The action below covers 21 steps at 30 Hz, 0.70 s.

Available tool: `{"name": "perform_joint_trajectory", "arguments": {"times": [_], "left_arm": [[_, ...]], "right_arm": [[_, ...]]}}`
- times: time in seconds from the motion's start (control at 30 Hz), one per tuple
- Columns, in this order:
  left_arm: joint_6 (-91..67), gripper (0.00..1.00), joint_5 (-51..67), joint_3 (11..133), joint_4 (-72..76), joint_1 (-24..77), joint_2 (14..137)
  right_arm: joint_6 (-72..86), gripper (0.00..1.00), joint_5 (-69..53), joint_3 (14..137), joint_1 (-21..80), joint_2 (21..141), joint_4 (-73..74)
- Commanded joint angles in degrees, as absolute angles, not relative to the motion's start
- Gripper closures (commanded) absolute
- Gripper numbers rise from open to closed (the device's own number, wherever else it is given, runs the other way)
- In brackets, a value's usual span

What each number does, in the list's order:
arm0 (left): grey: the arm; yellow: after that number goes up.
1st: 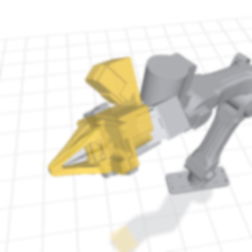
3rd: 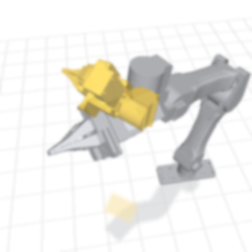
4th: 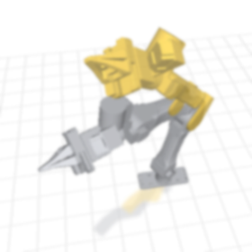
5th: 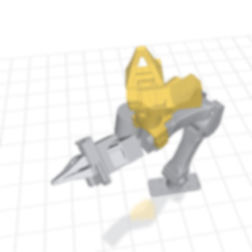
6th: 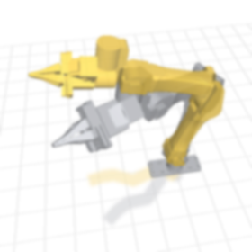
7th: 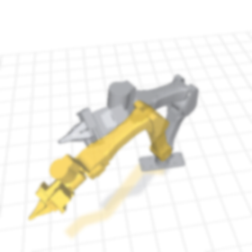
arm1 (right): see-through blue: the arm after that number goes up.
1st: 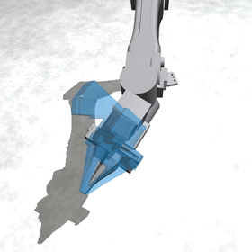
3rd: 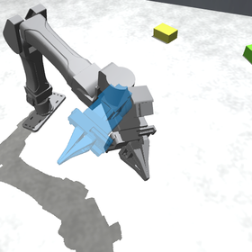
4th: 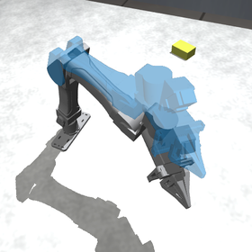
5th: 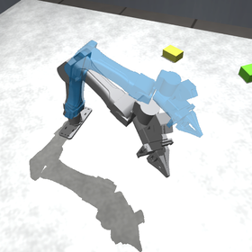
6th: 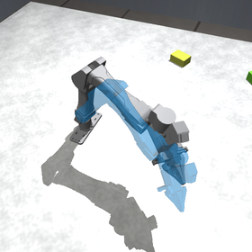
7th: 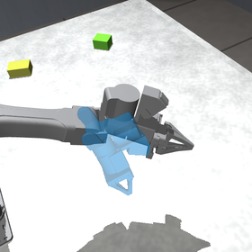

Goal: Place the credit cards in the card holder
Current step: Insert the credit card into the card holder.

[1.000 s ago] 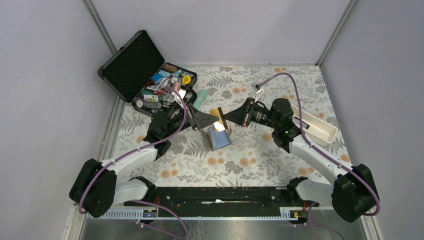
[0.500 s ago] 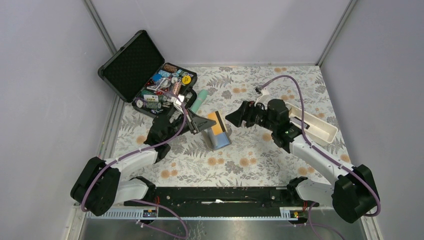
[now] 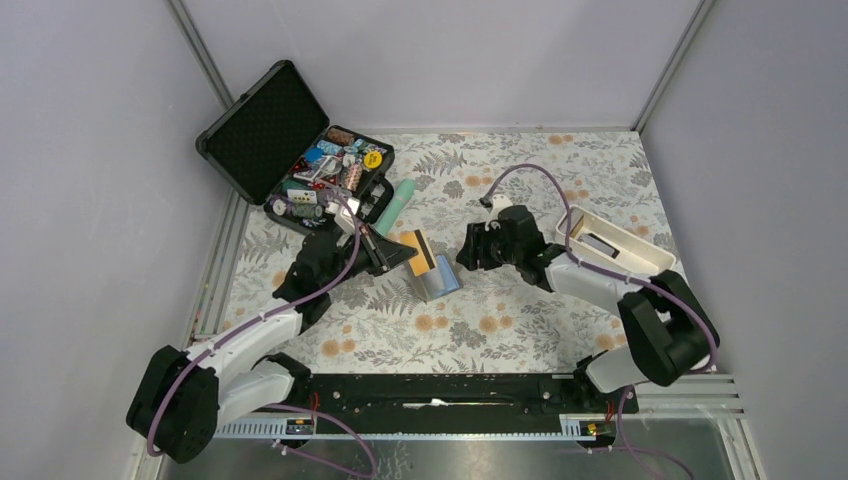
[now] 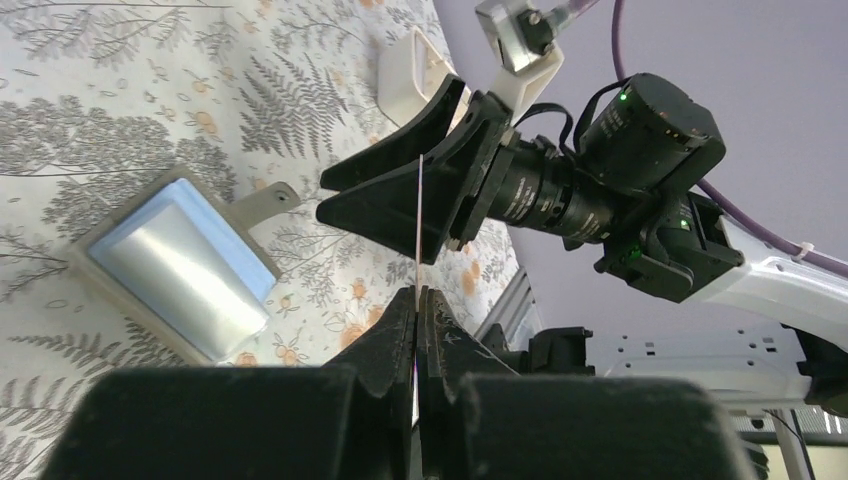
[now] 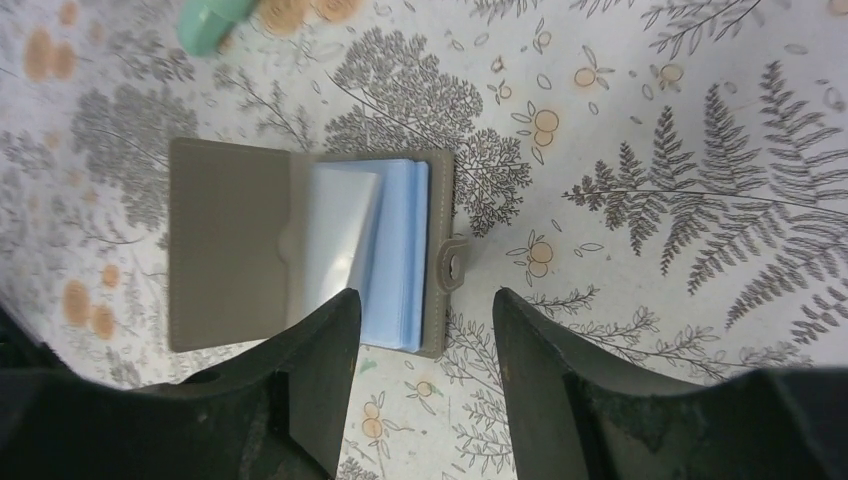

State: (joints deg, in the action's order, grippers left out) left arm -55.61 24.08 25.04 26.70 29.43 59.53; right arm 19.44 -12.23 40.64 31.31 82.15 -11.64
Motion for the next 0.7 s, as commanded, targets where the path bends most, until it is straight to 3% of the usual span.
{"name": "perform_joint_trajectory", "arguments": {"times": [0.0, 0.17, 0.43, 0.67], "left_arm": [[-53.4, 1.00, 21.4, 26.3, 23.4, 28.3, 57.6], [-53.4, 1.00, 22.0, 26.1, 23.1, 27.8, 56.9], [-53.4, 1.00, 23.3, 26.5, 23.4, 27.2, 57.2], [-52.4, 1.00, 24.2, 27.1, 22.0, 27.2, 56.9]], "right_arm": [[15.9, 0.43, -8.8, 45.2, 33.7, 87.0, -11.4], [15.3, 0.44, -8.4, 46.3, 34.3, 89.8, -10.9], [14.5, 0.59, -8.4, 47.7, 34.5, 93.6, -11.7], [14.5, 0.93, -9.1, 48.1, 34.5, 91.9, -12.0]]}}
